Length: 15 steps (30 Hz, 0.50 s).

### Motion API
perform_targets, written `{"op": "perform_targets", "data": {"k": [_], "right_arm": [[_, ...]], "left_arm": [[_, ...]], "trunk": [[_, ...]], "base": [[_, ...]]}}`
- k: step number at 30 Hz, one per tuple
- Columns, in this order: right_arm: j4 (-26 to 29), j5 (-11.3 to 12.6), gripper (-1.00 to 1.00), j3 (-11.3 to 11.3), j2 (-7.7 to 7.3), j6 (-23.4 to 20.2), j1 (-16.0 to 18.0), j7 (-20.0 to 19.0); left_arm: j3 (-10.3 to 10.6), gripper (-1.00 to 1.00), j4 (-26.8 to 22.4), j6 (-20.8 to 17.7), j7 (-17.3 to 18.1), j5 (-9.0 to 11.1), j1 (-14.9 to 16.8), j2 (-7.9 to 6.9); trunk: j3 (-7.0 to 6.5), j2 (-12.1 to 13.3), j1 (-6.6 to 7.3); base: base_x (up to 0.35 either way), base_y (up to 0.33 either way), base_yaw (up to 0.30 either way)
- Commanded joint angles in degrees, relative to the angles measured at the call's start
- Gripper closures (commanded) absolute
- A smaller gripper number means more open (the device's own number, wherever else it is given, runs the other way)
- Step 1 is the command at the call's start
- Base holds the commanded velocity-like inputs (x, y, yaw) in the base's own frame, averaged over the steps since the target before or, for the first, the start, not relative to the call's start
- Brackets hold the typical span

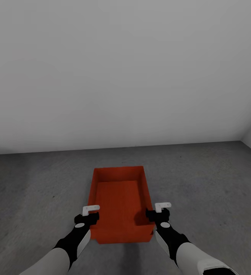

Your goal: Move the two storage containers from the living room to the garage. In the garage, place one container on the floor and stack the other container on top of it (either order is fine).

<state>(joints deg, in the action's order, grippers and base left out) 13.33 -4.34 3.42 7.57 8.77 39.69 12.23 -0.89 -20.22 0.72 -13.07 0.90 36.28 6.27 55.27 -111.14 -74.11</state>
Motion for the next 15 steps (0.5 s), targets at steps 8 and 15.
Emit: {"op": "perform_targets", "data": {"k": [8, 15], "right_arm": [[-0.07, -0.45, -1.0, 0.28, -0.01, 0.01, 0.04, 0.59], [-0.06, -0.41, -1.0, 0.27, -0.01, 0.02, 0.04, 0.6]], "left_arm": [[-0.09, -1.0, 0.0, 0.07, -0.12, 0.15, 0.02, 0.05], [-0.08, -1.0, 0.0, 0.07, -0.12, 0.15, 0.0, 0.11]], "trunk": [[0.04, -0.02, 0.01], [0.04, -0.02, 0.01]], "base": [[0.0, 0.0, 0.0], [0.0, 0.0, 0.0]]}}
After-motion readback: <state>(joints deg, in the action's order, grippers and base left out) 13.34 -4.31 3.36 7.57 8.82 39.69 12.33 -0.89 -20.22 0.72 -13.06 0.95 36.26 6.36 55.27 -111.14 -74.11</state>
